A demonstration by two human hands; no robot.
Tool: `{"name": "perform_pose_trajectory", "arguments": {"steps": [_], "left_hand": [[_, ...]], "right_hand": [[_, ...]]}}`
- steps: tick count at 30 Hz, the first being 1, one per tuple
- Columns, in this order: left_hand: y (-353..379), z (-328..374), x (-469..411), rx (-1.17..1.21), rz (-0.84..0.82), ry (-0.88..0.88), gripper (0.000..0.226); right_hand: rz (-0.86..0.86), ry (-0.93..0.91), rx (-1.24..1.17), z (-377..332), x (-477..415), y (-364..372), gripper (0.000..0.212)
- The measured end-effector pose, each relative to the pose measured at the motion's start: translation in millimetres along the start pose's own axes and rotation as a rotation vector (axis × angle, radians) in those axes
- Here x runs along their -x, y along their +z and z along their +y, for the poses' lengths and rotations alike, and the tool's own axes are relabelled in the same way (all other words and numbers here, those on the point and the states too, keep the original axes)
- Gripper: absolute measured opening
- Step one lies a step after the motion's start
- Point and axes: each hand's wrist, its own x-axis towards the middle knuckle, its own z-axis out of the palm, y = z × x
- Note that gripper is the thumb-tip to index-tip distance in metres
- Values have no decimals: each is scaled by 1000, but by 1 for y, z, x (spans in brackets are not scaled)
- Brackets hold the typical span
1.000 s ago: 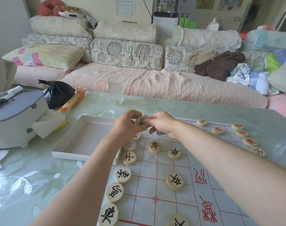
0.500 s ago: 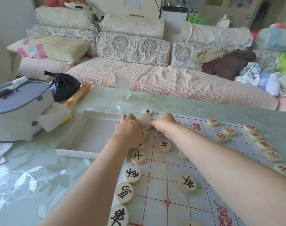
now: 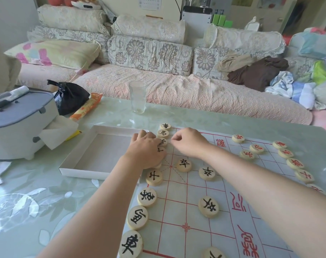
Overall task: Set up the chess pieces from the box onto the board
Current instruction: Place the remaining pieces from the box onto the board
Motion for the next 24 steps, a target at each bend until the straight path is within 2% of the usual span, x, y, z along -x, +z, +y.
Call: {"name": "perform_pose_trajectory", "arguments": {"steps": [3,7,12,14,17,20,24], "left_hand": [[0,7,-1,3,75,29,47],[-2,25,-6,60,110,69,47],[-2,42,-14,135,40,78,46],[-3,44,-18,157,46,73,44],[-2,46,-22,163,50,77,42],[5,47,-24,175,29,86,44],[12,52,-25,157,-13,146,48]], "right_hand": [[-141,-108,120,13,23,-18,22],[-221,-166,225,25,40,-27,48],[-249,-206,184,32,38,-26,44],[-194,-215,139,35,34,-25,33],[-5,-169,2,50,15,-35,21],[103,-33,41,75,-14,-53,29],[100,77,172,98,-44,-60,39]]}}
